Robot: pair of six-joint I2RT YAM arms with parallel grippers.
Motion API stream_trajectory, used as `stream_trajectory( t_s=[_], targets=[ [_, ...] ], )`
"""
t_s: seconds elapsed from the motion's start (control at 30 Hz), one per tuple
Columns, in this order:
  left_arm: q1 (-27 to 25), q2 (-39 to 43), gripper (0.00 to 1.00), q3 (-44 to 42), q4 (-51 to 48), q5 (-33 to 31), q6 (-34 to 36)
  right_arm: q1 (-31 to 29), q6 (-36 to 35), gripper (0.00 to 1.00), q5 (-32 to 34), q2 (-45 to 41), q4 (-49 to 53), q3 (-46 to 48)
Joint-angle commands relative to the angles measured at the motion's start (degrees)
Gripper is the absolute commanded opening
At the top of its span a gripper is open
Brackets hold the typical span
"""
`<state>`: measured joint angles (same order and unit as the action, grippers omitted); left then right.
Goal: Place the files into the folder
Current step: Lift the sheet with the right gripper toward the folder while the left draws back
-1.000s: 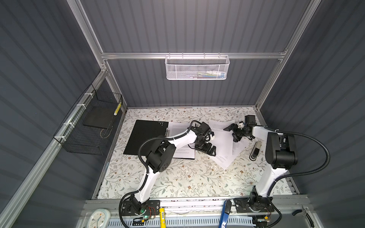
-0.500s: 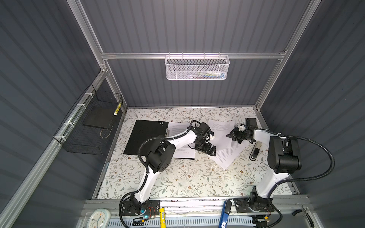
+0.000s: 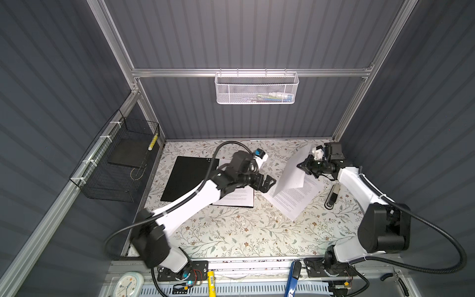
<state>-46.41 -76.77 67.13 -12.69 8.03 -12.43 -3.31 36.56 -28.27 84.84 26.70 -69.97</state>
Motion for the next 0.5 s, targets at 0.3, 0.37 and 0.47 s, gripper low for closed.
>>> stream_trajectory(
  t_s=[0.3,0.37,0.47],
  targets=[
    [0.4,28.3,1.0,-25.8,-1.6,-27.6,0.9,-24.6,3.9,0.0,1.2,7.5,6.4,-23.9],
    [0.3,31.5,1.0,-27.0,-2.6,-28.2,0.9,-25.1,5.1,0.0,-1.8,9.1,2.9,-24.6],
    [0.4,37.3,1.0,-29.8,-1.0,-28.0,1.2,-23.1,7.3,0.0,-3.9,9.9,-1.0,-21.0]
  ],
)
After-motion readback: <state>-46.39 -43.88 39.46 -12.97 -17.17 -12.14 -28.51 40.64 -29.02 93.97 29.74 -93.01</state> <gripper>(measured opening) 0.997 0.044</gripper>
